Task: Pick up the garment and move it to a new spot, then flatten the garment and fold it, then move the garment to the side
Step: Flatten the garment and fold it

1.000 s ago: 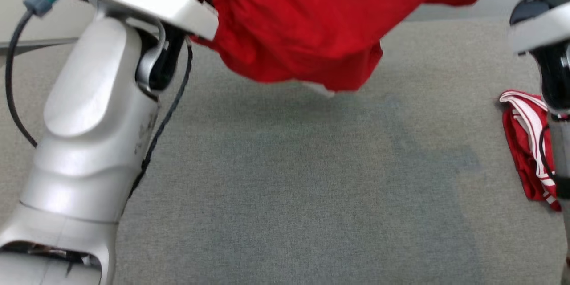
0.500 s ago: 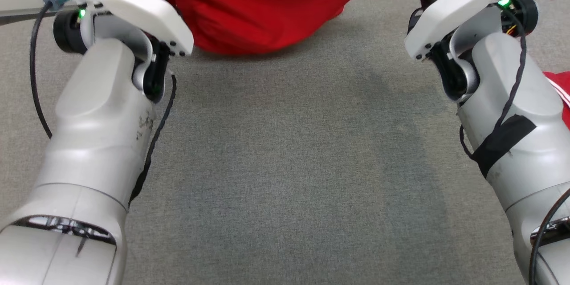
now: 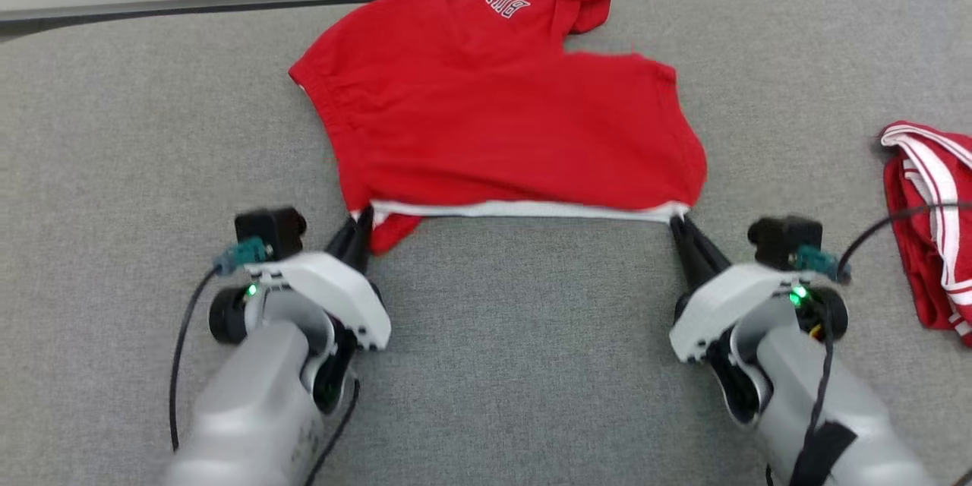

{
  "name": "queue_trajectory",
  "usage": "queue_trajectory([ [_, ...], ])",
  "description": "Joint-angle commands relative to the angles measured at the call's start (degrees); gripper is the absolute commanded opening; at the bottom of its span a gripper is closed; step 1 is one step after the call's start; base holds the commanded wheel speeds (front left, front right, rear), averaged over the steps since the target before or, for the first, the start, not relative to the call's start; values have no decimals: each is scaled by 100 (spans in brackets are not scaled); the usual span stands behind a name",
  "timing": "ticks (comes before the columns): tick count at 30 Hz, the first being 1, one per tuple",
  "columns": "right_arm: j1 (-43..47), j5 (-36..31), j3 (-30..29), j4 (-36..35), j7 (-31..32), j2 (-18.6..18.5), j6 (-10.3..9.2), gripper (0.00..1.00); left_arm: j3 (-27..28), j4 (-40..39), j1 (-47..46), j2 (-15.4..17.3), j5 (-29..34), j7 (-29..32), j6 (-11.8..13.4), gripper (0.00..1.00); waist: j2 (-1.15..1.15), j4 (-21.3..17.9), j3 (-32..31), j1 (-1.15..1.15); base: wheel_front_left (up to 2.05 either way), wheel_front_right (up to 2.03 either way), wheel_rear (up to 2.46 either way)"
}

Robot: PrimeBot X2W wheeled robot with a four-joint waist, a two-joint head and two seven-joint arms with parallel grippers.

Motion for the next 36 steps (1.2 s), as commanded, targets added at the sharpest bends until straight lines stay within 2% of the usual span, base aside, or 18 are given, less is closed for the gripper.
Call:
queue_trajectory([
  [1,339,112,92,-137,-85,-87,-12,0,-111,-88,292,28,-23,-39,-1,0,0,-13,-191,0,0,0,0],
  [6,1491,356,146,-761,-171,-436,-12,0,-220,-725,1355,178,79,-51,-2,0,0,-72,-688,0,0,0,0],
  [8,1905,329,-25,-1119,-180,-584,-12,0,-115,-1101,1758,355,181,-54,0,0,0,-58,-909,0,0,0,0],
  [9,2394,246,-249,-1536,-184,-704,-13,0,-18,-1446,2207,469,278,-56,1,0,0,-46,-1122,0,0,0,0],
  [14,3360,4,-630,-2285,-188,-858,-15,0,70,-2086,3027,715,402,-60,131,0,0,-33,-1486,0,0,0,0],
  [20,4689,-483,-1417,-3568,311,-795,-22,0,194,-3305,4123,1077,282,73,666,0,0,-46,-1809,0,0,0,0],
  [25,5828,-1080,-2184,-4899,1150,-538,-28,0,215,-4539,4894,1380,196,483,1181,0,0,-41,-1934,0,0,0,0],
  [29,6530,-1440,-2532,-5926,1813,-289,-27,0,247,-5441,5370,1577,151,769,1576,0,0,-68,-1981,0,0,0,0],
  [33,6897,-1611,-2713,-6649,2309,-105,-27,0,243,-6070,5638,1713,146,1007,1851,0,0,-105,-1987,0,0,0,0],
  [36,6899,-1669,-2770,-6857,2528,-42,-26,0,226,-6283,5684,1799,208,1135,1981,0,0,-105,-1976,0,0,0,0],
])
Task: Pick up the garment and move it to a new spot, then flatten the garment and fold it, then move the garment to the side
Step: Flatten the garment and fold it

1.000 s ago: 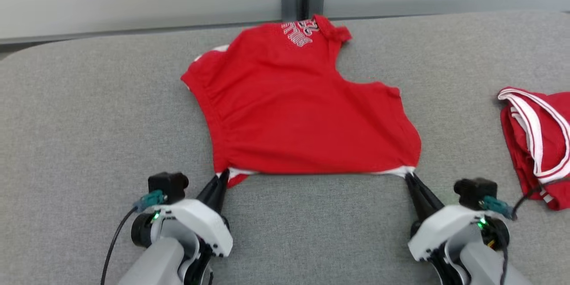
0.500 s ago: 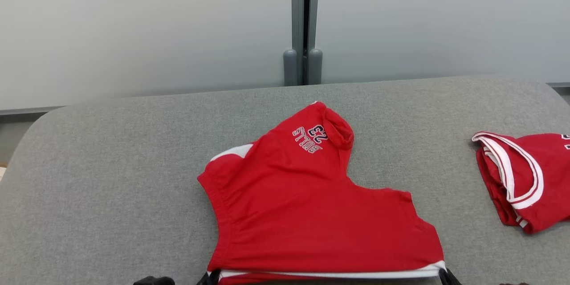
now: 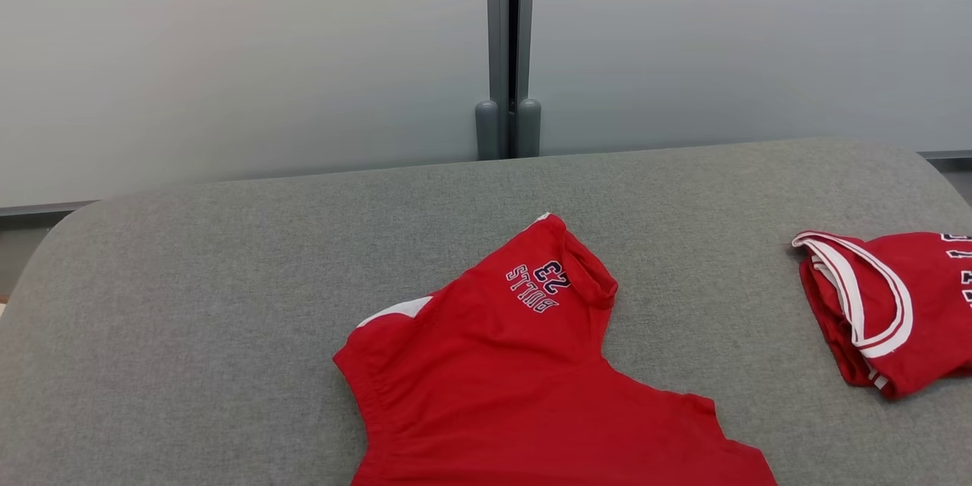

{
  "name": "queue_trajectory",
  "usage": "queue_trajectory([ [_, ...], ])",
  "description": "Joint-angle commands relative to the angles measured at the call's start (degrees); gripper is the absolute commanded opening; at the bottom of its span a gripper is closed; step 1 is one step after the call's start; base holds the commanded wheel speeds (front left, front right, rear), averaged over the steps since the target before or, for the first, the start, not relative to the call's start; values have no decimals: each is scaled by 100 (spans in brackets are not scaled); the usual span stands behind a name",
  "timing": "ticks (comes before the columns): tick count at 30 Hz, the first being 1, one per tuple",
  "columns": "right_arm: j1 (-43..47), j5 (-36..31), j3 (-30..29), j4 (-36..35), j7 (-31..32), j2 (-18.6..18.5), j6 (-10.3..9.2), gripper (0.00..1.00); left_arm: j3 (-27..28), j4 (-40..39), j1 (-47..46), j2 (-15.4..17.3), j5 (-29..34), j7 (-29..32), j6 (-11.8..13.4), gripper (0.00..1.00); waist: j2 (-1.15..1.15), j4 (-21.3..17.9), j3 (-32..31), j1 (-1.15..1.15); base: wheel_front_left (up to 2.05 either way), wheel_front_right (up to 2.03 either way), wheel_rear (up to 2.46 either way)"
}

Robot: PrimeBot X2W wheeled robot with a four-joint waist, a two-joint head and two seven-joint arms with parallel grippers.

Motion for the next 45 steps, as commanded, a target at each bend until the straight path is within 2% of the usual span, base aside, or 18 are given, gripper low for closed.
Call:
queue_trajectory([
  [1,-70,-69,-113,-98,66,4,-42,0,69,-59,-20,99,40,32,104,0,0,21,5,0,0,0,0],
  [4,-294,-103,-107,-82,100,-66,-42,0,140,-84,-127,73,-48,60,113,0,0,63,48,0,0,0,0],
  [7,-690,-72,-45,15,111,-177,-42,0,223,-29,-242,-7,-213,67,16,0,0,120,157,0,0,0,0],
  [10,-1392,6,175,295,61,-422,-36,0,250,96,-500,-64,-270,87,-96,0,0,189,355,0,0,0,0],
  [13,-2315,45,414,663,-22,-663,-31,0,288,221,-939,-142,-345,149,-285,0,0,280,838,0,0,0,0],
  [14,-2655,117,523,818,-59,-694,-30,0,279,302,-1118,-106,-281,167,-336,0,0,306,999,0,0,0,0],
  [22,-5135,397,1335,2347,-394,-1040,-29,0,393,973,-2384,-429,-414,94,-820,0,0,678,1978,0,0,0,0],
  [23,-5135,397,1335,2347,-394,-1040,-29,0,393,973,-2384,-429,-414,94,-820,0,0,678,1978,0,0,0,0],
  [29,-6367,685,1962,3457,-701,-1104,-29,0,442,1492,-3051,-637,-433,-106,-1096,0,0,933,2295,0,0,0,0],
  [37,-7197,1149,2787,4757,-1070,-1118,-29,0,211,2226,-3489,-845,-369,-126,-1437,0,0,1097,2363,0,0,0,0],
  [38,-7266,1230,2890,4846,-1161,-1095,-27,12,164,2300,-3502,-873,-352,-135,-1479,27,0,1104,2360,0,0,0,0],
  [39,-7320,1301,2971,4949,-1226,-1078,-26,54,144,2356,-3520,-888,-346,-165,-1516,91,0,1107,2354,0,0,0,0],
  [40,-7360,1358,3060,5032,-1308,-1079,-26,100,136,2417,-3539,-895,-334,-201,-1532,100,0,1107,2347,0,0,0,0],
  [42,-7425,1441,3261,5108,-1554,-1070,-25,100,95,2519,-3514,-924,-344,-218,-1567,100,0,1095,2328,0,0,0,0],
  [45,-7446,1472,3449,5165,-2118,-1106,-25,100,149,2557,-3423,-921,-283,-441,-1466,100,0,1055,2261,0,0,0,0],
])
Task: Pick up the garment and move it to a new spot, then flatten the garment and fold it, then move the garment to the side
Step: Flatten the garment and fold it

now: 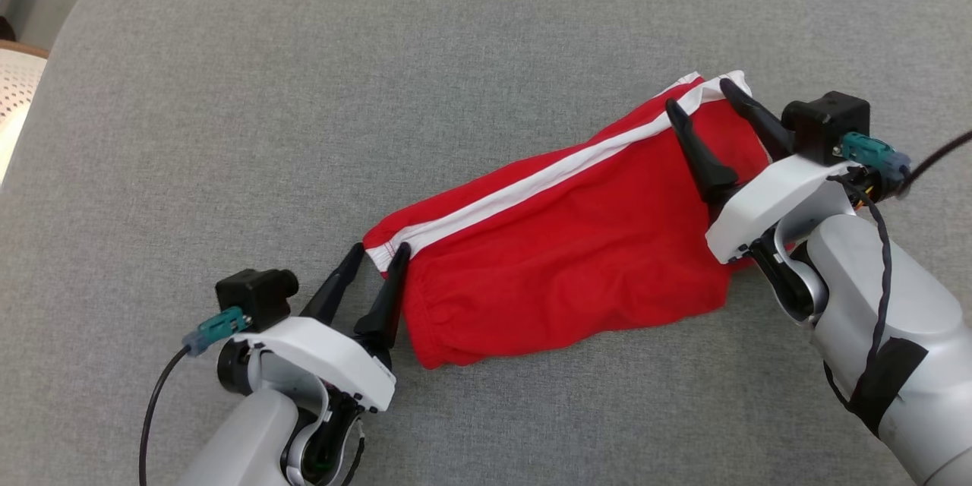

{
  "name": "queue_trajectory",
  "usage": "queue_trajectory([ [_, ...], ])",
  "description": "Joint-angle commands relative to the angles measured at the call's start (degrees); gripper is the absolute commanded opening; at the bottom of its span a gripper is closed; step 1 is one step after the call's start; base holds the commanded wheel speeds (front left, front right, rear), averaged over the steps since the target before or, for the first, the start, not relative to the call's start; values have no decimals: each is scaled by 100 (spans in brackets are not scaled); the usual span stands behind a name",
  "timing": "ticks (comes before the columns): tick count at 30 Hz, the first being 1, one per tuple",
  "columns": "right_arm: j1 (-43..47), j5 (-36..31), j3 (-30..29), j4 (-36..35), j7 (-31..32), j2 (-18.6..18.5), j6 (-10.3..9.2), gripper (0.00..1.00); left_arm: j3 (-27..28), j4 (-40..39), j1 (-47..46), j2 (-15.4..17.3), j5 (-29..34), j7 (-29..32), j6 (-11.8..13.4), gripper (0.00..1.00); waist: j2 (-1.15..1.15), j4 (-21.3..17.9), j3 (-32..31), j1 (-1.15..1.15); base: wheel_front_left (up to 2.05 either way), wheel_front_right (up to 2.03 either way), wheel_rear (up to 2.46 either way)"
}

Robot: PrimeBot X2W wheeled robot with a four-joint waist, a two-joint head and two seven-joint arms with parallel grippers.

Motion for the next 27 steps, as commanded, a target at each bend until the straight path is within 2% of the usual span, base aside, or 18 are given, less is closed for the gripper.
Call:
queue_trajectory([
  [1,-29,15,21,43,-224,-28,-3,100,85,-16,80,10,4,-164,56,100,0,-39,-53,0,0,0,0],
  [6,232,-247,-209,-121,-605,-14,-3,100,258,-261,237,108,385,-634,419,100,0,-116,-210,0,0,0,0],
  [12,993,-873,-1130,-1188,-629,-56,-2,100,711,-987,472,165,1039,-783,931,100,0,-232,-400,0,0,0,0],
  [19,2308,-1529,-2292,-2217,-631,73,-2,100,1133,-1624,785,131,1890,-778,1069,100,0,-307,-634,0,0,0,0],
  [27,3859,-1989,-3059,-3335,-208,447,-3,100,1202,-1720,1303,215,2435,-780,1191,100,0,-438,-942,0,0,0,0],
])
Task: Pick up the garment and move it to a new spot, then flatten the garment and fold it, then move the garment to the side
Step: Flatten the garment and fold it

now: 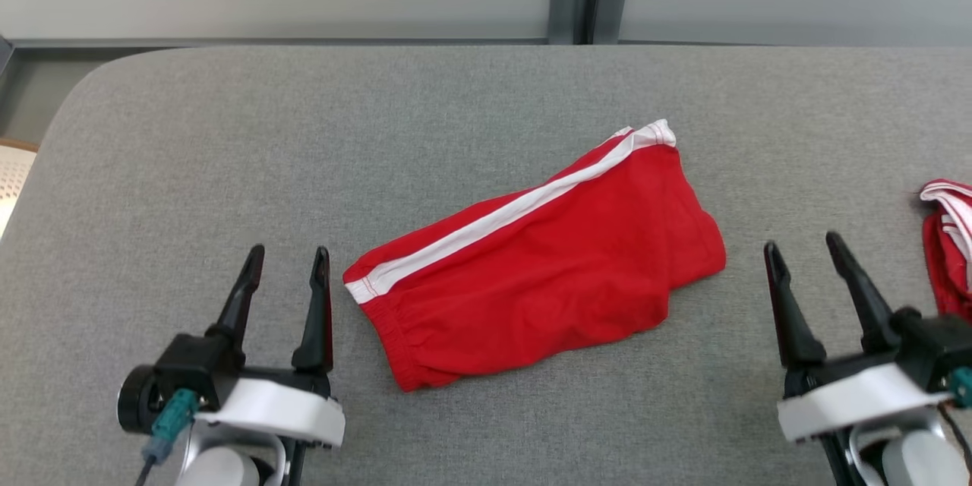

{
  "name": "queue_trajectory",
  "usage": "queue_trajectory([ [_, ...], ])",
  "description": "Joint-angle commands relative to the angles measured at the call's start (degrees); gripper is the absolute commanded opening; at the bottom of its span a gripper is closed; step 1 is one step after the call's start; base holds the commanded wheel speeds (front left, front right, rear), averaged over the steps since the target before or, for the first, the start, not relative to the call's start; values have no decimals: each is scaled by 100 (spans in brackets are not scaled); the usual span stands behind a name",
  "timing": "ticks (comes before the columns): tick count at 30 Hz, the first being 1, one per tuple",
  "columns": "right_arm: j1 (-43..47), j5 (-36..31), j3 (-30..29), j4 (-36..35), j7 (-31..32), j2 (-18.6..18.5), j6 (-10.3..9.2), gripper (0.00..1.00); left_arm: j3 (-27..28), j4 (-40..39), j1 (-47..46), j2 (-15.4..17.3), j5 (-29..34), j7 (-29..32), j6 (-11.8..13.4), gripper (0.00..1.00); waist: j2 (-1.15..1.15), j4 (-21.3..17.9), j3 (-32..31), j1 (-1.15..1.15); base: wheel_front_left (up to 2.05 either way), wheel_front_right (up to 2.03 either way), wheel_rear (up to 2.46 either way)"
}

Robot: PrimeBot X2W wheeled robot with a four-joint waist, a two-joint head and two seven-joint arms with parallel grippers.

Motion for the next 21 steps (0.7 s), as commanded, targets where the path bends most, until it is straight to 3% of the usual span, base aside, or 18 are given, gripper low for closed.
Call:
queue_trajectory([
  [1,94,-28,-42,-101,31,16,-2,100,0,15,69,37,65,-4,34,100,0,-45,-68,0,0,0,0],
  [10,901,-280,-288,-970,511,229,-2,100,-77,86,449,110,144,16,110,100,0,-139,-251,0,0,0,0],
  [21,1029,-307,-363,-1296,756,282,-2,100,-162,154,371,72,103,54,144,100,0,-139,-258,0,0,0,0],
])
